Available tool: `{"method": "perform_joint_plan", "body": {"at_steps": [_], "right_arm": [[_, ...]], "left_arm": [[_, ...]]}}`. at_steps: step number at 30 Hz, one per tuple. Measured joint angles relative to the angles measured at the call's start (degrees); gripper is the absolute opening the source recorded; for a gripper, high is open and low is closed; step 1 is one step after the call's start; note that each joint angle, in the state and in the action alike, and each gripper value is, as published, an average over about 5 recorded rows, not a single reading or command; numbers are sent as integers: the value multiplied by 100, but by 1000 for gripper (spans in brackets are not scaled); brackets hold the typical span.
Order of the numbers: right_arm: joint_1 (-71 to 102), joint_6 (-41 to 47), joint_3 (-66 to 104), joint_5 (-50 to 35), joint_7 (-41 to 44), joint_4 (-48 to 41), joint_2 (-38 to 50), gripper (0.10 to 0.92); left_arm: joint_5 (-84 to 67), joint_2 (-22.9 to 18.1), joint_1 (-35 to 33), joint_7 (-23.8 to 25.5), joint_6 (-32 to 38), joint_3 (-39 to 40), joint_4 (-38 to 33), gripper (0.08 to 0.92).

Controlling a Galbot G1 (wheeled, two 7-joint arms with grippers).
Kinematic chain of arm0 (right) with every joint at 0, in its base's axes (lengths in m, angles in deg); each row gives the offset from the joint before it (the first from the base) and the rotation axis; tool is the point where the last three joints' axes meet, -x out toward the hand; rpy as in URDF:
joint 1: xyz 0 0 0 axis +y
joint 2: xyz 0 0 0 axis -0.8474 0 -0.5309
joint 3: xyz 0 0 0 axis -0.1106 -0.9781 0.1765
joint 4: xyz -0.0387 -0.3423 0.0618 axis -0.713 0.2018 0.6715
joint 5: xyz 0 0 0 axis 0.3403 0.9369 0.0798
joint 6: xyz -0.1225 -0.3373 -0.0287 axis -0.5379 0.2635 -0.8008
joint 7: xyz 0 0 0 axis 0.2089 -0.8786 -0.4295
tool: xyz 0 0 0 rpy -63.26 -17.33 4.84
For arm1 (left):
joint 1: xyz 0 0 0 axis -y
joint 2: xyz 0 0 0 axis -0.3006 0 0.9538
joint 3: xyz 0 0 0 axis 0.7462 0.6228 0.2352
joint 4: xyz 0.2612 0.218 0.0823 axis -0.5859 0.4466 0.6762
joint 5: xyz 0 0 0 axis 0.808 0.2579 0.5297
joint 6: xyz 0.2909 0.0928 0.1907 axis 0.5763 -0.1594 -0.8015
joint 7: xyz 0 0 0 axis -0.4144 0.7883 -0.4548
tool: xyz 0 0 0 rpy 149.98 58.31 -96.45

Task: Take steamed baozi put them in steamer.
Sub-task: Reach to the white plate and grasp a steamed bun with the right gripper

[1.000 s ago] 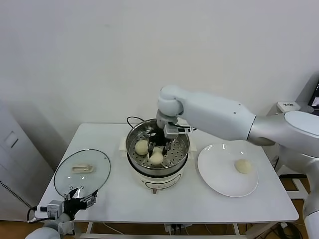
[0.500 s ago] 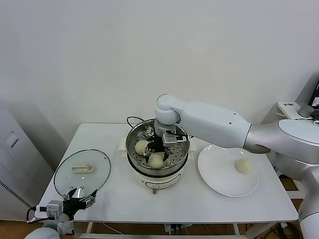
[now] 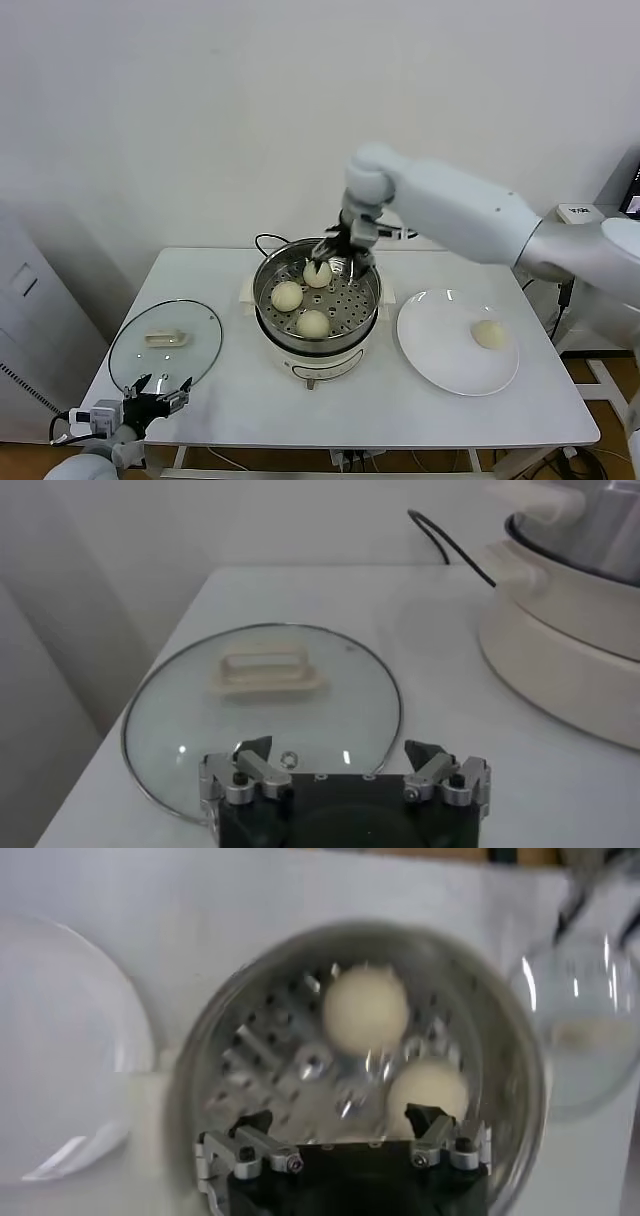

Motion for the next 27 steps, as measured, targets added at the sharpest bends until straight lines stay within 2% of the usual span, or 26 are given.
{"method": "perform_joint_plan", "body": {"at_steps": [13, 27], "right_arm": [[-203, 1381, -826, -955, 152, -956, 1008, 823], [611, 1766, -499, -814, -121, -1612, 1605, 823]], "left_arm": [[-3, 22, -7, -2, -15, 0, -25, 823], [-4, 12, -9, -8, -46, 4, -71, 823]]}}
